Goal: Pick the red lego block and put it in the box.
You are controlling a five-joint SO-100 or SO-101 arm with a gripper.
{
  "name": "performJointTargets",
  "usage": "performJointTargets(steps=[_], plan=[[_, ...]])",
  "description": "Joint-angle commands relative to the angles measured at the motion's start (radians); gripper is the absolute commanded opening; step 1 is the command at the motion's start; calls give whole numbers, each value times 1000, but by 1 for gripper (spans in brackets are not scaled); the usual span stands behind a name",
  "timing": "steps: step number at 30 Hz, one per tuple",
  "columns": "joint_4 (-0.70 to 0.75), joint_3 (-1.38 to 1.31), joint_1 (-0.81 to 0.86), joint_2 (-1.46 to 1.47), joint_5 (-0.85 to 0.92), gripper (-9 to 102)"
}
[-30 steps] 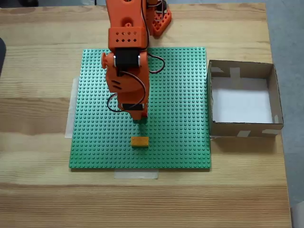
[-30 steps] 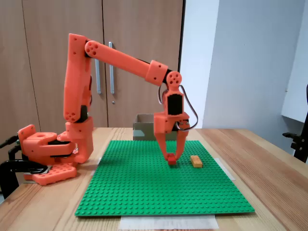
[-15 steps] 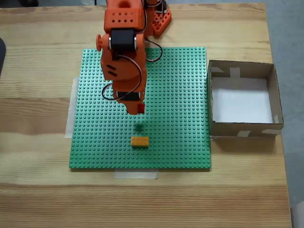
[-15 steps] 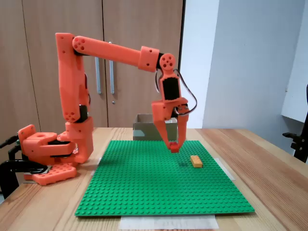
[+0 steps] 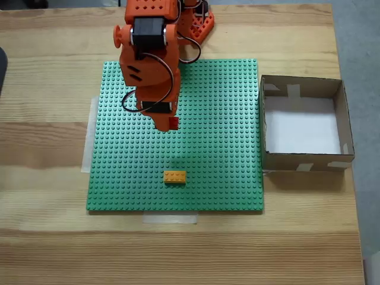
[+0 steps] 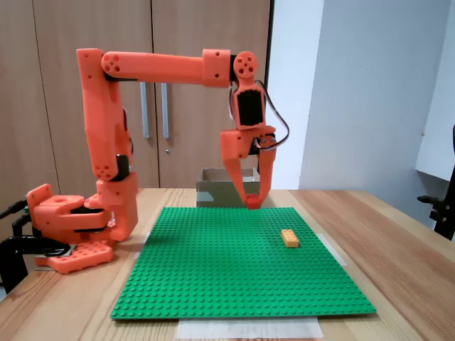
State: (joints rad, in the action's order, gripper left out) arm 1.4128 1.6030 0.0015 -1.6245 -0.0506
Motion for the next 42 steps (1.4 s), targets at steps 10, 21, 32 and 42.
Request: performJointTargets(steps=[10,21,32,42], plan=[[-51,61,-58,-123,15,-1],[-46,110,-284,-265,41,-1],[-31,18,-551,-265,9,-1],[-89,23,-681,-261,-23,-1]])
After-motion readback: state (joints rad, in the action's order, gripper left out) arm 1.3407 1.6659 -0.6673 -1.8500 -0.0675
